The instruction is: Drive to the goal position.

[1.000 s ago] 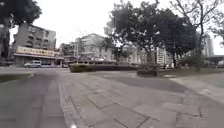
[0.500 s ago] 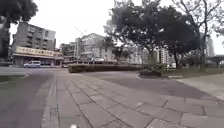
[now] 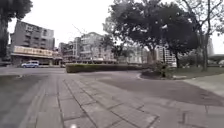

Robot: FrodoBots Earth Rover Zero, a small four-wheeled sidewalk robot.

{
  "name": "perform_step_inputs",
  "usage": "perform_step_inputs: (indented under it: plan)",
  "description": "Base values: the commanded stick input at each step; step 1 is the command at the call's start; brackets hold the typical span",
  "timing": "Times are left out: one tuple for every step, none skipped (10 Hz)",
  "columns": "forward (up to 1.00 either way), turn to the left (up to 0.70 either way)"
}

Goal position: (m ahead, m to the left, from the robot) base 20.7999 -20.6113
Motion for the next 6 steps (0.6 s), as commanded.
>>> perform_step_inputs:
  plan:
    - [1.0,0.0]
    - [1.0,0.0]
    - [1.0,0.0]
    - [1.0,0.0]
    - [1.0,0.0]
    - [1.0,0.0]
